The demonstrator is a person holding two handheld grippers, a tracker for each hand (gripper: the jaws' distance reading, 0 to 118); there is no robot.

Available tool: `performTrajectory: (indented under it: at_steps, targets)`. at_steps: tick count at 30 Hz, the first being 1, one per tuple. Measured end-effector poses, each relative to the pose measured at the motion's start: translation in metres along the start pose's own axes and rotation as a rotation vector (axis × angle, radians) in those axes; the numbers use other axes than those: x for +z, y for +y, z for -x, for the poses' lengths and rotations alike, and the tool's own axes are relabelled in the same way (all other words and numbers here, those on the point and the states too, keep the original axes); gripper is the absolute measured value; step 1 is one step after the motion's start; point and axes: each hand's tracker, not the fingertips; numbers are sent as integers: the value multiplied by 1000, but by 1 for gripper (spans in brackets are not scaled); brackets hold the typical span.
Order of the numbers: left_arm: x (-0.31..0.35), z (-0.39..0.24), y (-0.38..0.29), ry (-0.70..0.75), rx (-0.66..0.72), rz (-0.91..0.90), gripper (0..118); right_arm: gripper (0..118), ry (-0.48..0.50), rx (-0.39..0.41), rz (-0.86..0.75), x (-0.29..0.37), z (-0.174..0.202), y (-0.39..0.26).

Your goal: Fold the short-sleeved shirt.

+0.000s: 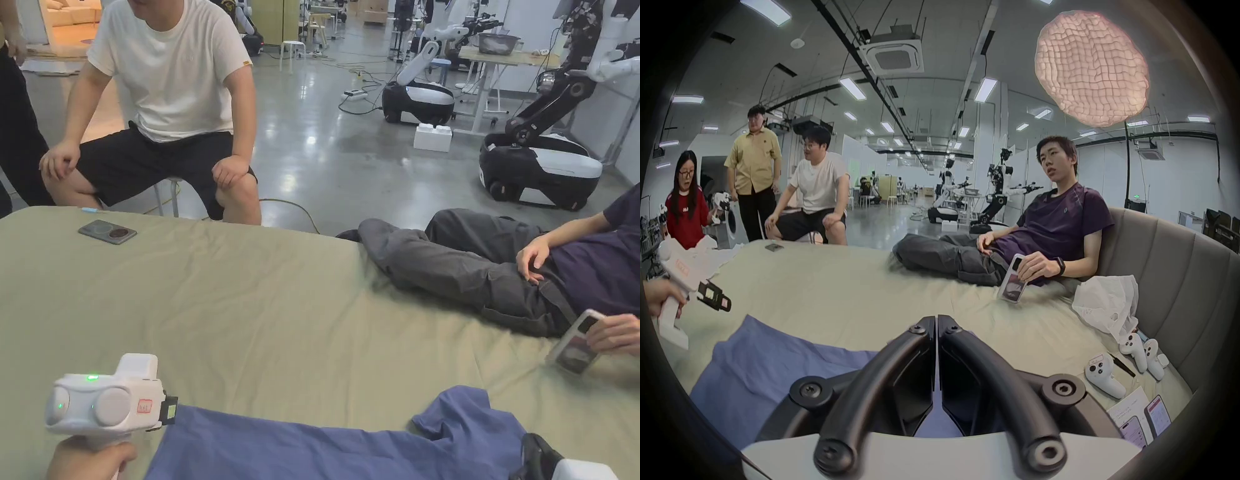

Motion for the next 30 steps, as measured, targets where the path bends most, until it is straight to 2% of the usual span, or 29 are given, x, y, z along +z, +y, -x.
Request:
performTrajectory:
  at_steps: [3, 5, 8, 10, 12, 15, 17, 18, 19, 21, 23, 25, 27, 30]
  targets:
    - [-39, 5, 13, -6, 2, 111, 69, 0, -11, 0, 43, -9, -8, -10]
    - [-55, 6, 14, -23, 8, 161, 71, 0, -24, 6, 73, -14, -13, -17]
    - [-77, 5, 13, 59, -23, 194, 72, 0, -45, 12, 115, -20, -23, -27]
    - [-82, -2, 11, 56, -43, 187, 71, 0, -58, -6, 143, -24, -30, -34]
    - [-78, -10, 11, 84, -72, 173, 64, 0, -69, -23, 170, -29, -37, -40]
    - [-76, -22, 8, 76, -172, 142, 38, 2, -93, -42, 256, -50, -49, -45]
    - [-73, -30, 6, 57, -224, 127, 28, 5, -103, -67, 308, -72, -61, -46]
    - [-72, -34, 5, 53, -236, 124, 7, 20, -96, -85, 349, -89, -69, -47]
    - [-70, -36, 3, 53, -242, 125, 0, 35, -88, -103, 381, -104, -78, -45]
    - [-67, -34, 1, 61, -238, 120, 0, 49, -70, -124, 450, -136, -93, -42]
    - [-59, -32, 0, 60, -224, 102, 0, 50, -57, -136, 491, -165, -105, -40]
    - [-48, -31, -2, 43, -198, 73, 0, 52, -3, -134, 574, -197, -114, -38]
    - [-36, -30, -4, 44, -184, 45, 0, 57, 36, -125, 645, -222, -116, -41]
    - [-20, -26, -7, 25, -140, 10, 0, 57, 60, -157, 724, -247, -116, -50]
